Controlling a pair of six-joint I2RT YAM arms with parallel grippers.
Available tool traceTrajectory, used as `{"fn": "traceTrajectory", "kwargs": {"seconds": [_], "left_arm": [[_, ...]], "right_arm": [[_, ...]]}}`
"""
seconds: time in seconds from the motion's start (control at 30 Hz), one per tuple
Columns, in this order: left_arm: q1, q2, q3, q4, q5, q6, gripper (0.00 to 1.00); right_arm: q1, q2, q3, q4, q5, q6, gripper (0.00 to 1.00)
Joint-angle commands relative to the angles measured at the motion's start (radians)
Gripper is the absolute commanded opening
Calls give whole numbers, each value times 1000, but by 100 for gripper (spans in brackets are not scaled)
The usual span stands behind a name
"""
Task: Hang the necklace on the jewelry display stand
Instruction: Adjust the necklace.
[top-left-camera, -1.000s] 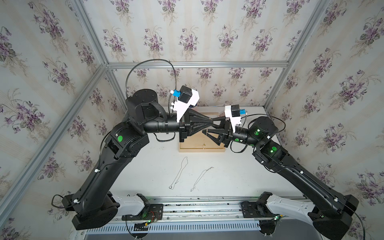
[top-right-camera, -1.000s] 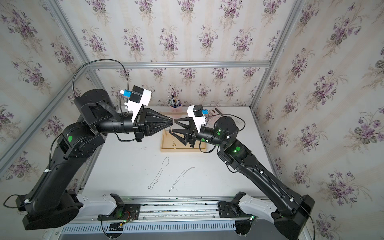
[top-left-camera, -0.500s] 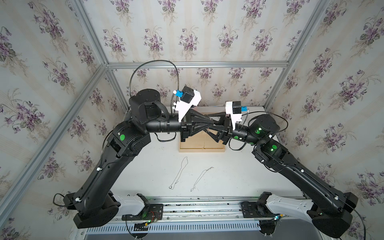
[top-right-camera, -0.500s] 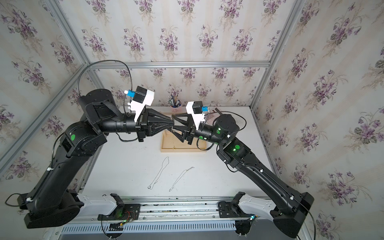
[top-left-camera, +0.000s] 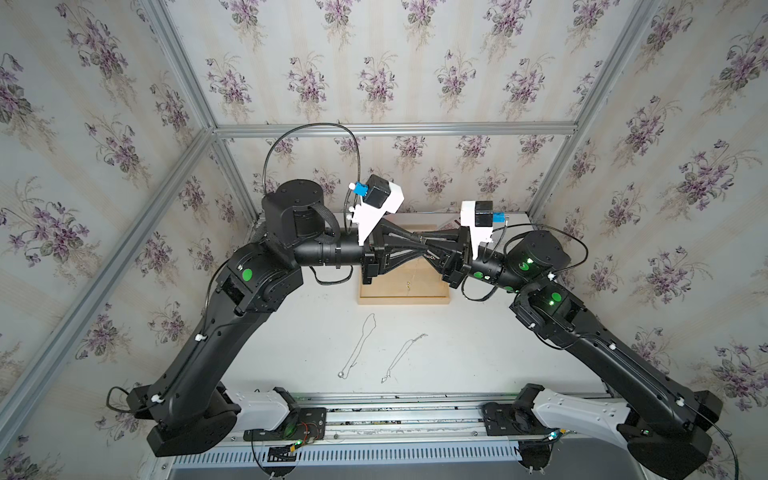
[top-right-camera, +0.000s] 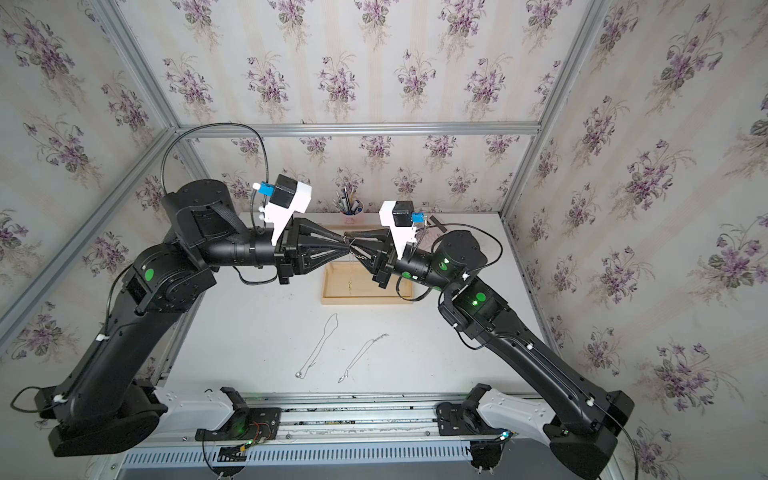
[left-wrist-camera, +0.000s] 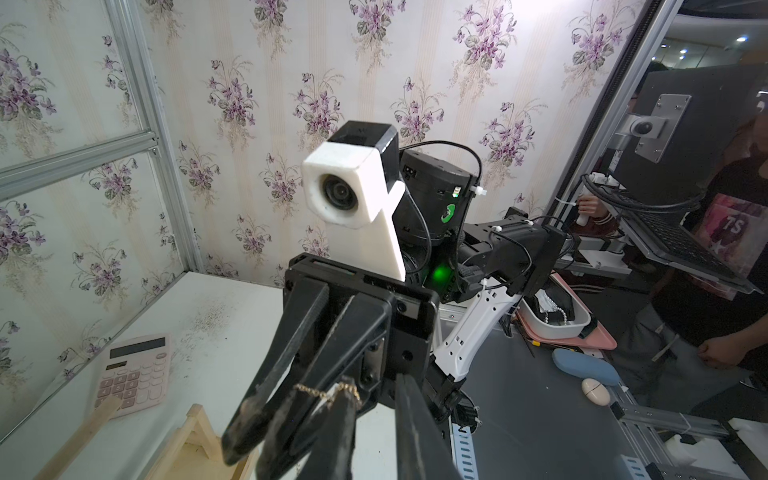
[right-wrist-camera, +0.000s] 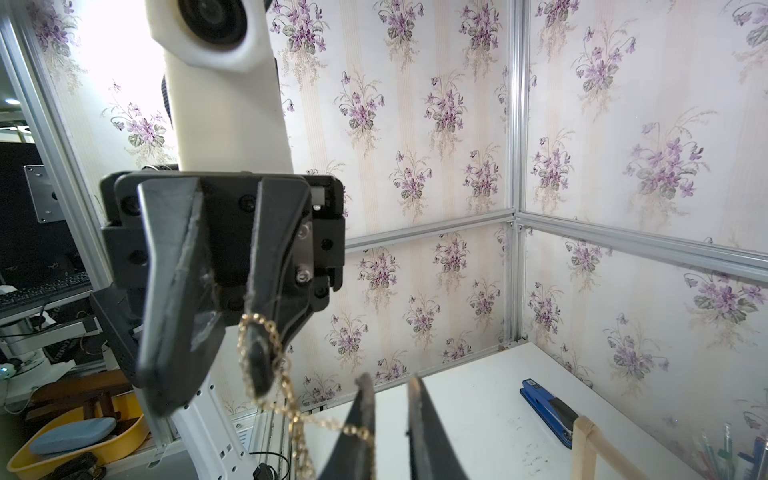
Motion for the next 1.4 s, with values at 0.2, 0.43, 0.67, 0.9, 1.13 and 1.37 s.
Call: {"fn": "traceTrajectory", "kwargs": {"seconds": [0.2, 0.43, 0.67, 0.9, 1.13, 1.37], "left_arm": [[0, 0, -1, 26, -22, 12, 27], [0, -6, -7, 29, -66, 16, 49], [0, -36, -69, 48, -199, 7, 73], [-13, -68, -172, 105, -301, 33, 70], [-20, -60, -200, 115, -332, 62, 36], [-20, -63, -207, 108, -334, 76, 17]], "right_arm": [[2, -4, 33, -2, -8, -9, 0], [13, 8, 88, -81, -8, -41, 0], [25, 23, 161, -186, 27, -90, 0], [86, 62, 230, -275, 101, -140, 0], [137, 91, 272, -333, 199, -186, 0], [138, 76, 250, -329, 241, -198, 0]]}}
